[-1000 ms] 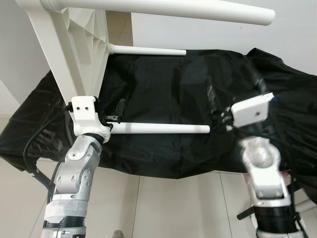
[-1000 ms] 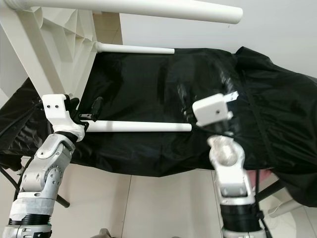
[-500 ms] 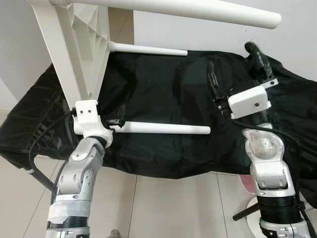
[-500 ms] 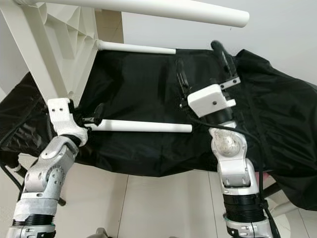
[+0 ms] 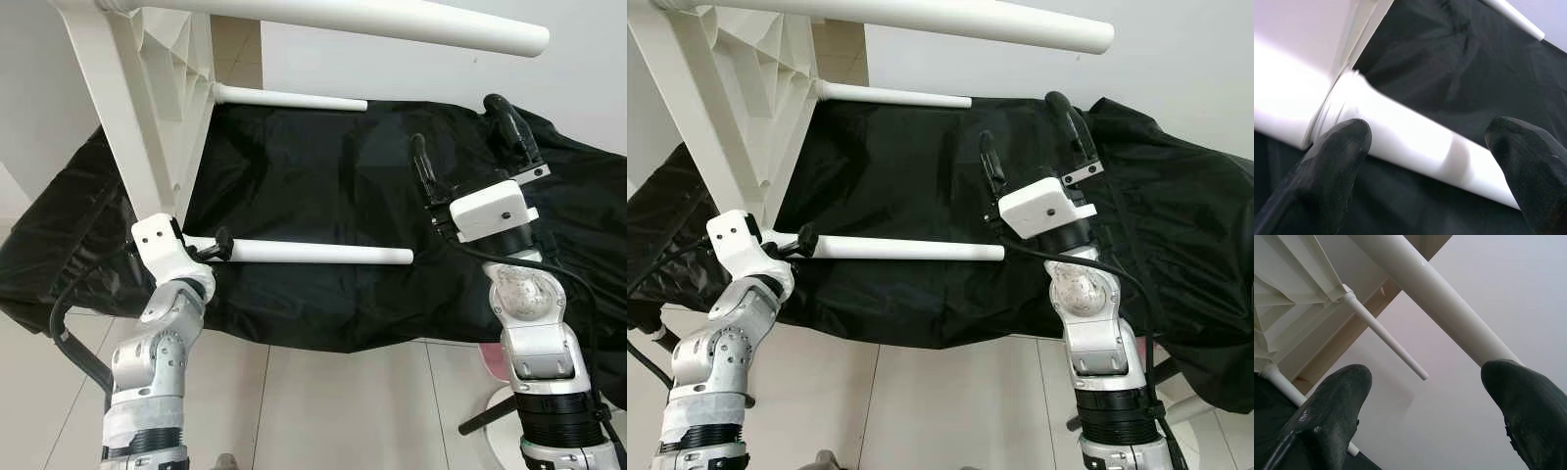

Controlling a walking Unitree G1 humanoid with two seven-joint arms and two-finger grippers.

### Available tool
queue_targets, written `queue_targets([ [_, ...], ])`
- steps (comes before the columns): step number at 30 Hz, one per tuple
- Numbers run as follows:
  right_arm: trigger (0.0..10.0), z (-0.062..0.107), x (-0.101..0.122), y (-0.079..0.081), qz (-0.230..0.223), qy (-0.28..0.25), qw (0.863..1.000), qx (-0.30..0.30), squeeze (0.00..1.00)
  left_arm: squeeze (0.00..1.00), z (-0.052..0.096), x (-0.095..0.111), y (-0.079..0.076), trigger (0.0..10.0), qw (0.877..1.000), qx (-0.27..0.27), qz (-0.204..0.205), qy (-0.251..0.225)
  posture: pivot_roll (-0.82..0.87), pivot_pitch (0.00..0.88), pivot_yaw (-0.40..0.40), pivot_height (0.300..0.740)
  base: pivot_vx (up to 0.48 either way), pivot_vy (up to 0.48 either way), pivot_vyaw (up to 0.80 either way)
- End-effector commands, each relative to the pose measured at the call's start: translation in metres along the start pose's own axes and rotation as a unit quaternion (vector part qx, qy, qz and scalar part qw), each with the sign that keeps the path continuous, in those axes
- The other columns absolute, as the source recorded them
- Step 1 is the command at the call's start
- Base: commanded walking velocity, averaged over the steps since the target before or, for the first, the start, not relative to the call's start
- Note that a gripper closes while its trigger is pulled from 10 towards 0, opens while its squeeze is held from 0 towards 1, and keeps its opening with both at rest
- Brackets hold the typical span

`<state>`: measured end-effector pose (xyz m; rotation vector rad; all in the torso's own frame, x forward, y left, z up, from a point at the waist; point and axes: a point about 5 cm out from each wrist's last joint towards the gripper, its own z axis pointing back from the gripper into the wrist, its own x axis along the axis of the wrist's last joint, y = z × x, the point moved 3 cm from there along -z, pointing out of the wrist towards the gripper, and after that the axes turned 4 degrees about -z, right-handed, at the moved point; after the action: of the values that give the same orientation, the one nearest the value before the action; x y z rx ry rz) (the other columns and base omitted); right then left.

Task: Building children table

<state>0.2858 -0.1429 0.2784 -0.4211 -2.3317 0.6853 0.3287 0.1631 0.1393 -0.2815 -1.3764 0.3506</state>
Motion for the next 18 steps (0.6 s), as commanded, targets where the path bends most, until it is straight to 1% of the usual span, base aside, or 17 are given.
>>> queue_targets([
  [1, 10.0, 0.001, 0.000, -0.004, 0.012, -0.004, 1.000, -0.004, 0.00, 0.00, 0.003, -0.005, 0.002, 10.0, 1.000, 0.009, 0.009, 0.017, 0.00, 0.000, -0.026, 0.740, 0.000, 0.000, 0.00],
  [3, 10.0, 0.001, 0.000, -0.004, 0.012, -0.004, 1.000, -0.004, 0.00, 0.00, 0.003, -0.005, 0.002, 10.0, 1.000, 0.009, 0.009, 0.017, 0.00, 0.000, -0.026, 0.740, 0.000, 0.000, 0.00],
  [4, 10.0, 0.001, 0.000, -0.005, 0.015, -0.005, 1.000, -0.004, 0.00, 0.00, 0.004, -0.007, 0.000, 10.0, 1.000, 0.011, 0.018, 0.023, 0.00, 0.000, -0.026, 0.740, 0.000, 0.000, 0.00],
  [5, 10.0, -0.001, 0.001, -0.007, 0.022, -0.010, 1.000, -0.005, 0.00, 0.00, 0.006, -0.011, -0.003, 10.0, 0.999, 0.011, 0.028, 0.038, 0.00, 0.000, -0.029, 0.740, 0.000, 0.000, 0.00],
  [7, 10.0, -0.001, 0.001, -0.007, 0.022, -0.010, 1.000, -0.005, 0.00, 0.00, 0.006, -0.011, -0.003, 10.0, 0.999, 0.011, 0.028, 0.038, 0.00, 0.000, -0.029, 0.740, 0.000, 0.000, 0.00],
  [8, 10.0, -0.002, 0.002, -0.009, 0.026, -0.014, 1.000, -0.005, 0.00, 0.00, 0.007, -0.012, -0.007, 10.0, 0.998, 0.004, 0.033, 0.047, 0.00, 0.000, -0.026, 0.740, 0.000, 0.000, 0.00],
  [9, 10.0, -0.002, 0.002, -0.009, 0.026, -0.014, 1.000, -0.005, 0.00, 0.00, 0.007, -0.012, -0.007, 10.0, 0.998, 0.004, 0.033, 0.047, 0.00, 0.000, -0.026, 0.740, 0.000, 0.000, 0.00],
  [10, 10.0, -0.004, 0.004, -0.011, 0.031, -0.020, 0.999, -0.008, 0.00, 0.00, 0.006, -0.014, -0.012, 10.0, 0.998, 0.001, 0.043, 0.056, 0.00, 0.000, -0.026, 0.740, 0.000, 0.000, 0.00],
  [13, 10.0, -0.005, 0.004, -0.012, 0.032, -0.021, 0.999, -0.008, 0.00, 0.00, 0.006, -0.013, -0.013, 10.0, 0.998, 0.001, 0.042, 0.056, 0.00, 0.000, -0.026, 0.740, 0.000, 0.000, 0.00],
  [14, 10.0, -0.007, 0.007, -0.014, 0.039, -0.030, 0.999, -0.009, 0.00, 0.00, 0.005, -0.014, -0.015, 10.0, 0.997, 0.000, 0.054, 0.062, 0.00, 0.000, -0.026, 0.740, 0.000, 0.000, 0.00],
  [15, 10.0, -0.007, 0.007, -0.014, 0.039, -0.030, 0.999, -0.009, 0.00, 0.00, 0.005, -0.014, -0.015, 10.0, 0.997, 0.000, 0.054, 0.062, 0.00, 0.000, -0.026, 0.740, 0.000, 0.000, 0.00],
  [18, 10.0, -0.012, 0.014, -0.022, 0.054, -0.052, 0.997, -0.014, 0.00, 0.00, 0.000, -0.019, -0.020, 10.0, 0.993, 0.004, 0.083, 0.080, -0.01, 0.000, -0.025, 0.740, 0.000, 0.000, 0.00],
])
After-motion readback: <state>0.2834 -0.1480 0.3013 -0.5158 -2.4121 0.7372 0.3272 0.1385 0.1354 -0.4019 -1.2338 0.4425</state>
